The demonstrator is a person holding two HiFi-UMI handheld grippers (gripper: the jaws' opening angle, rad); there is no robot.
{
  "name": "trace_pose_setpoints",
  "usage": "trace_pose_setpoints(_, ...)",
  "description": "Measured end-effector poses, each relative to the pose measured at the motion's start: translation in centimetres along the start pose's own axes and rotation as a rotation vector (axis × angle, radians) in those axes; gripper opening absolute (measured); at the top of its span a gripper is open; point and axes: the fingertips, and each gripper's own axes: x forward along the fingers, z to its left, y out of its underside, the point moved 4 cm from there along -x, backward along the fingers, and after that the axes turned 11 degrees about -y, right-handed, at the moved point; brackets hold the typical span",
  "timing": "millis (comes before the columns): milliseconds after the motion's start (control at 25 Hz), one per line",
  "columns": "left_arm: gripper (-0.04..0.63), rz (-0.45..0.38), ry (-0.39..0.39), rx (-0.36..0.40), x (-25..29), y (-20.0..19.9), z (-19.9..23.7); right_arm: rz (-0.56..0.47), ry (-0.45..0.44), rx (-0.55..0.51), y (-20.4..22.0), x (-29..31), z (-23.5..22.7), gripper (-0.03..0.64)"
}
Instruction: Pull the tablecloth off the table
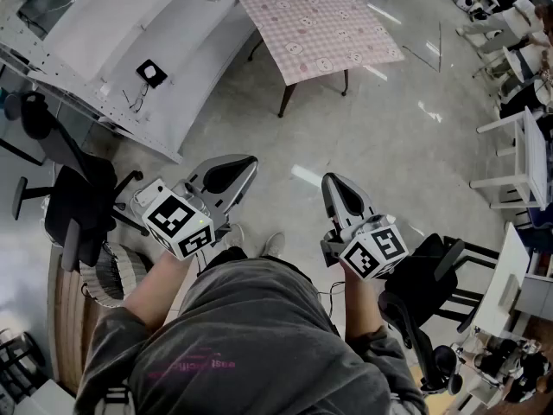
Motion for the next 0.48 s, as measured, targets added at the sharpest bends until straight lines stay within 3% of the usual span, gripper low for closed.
trace_pose_setpoints(480, -0.003, -0.003, -0.024, 0.000, 1.2, 0.8, -2.1, -0.003, -0.039, 0.035, 0.2, -1.8, -1.8, -0.005)
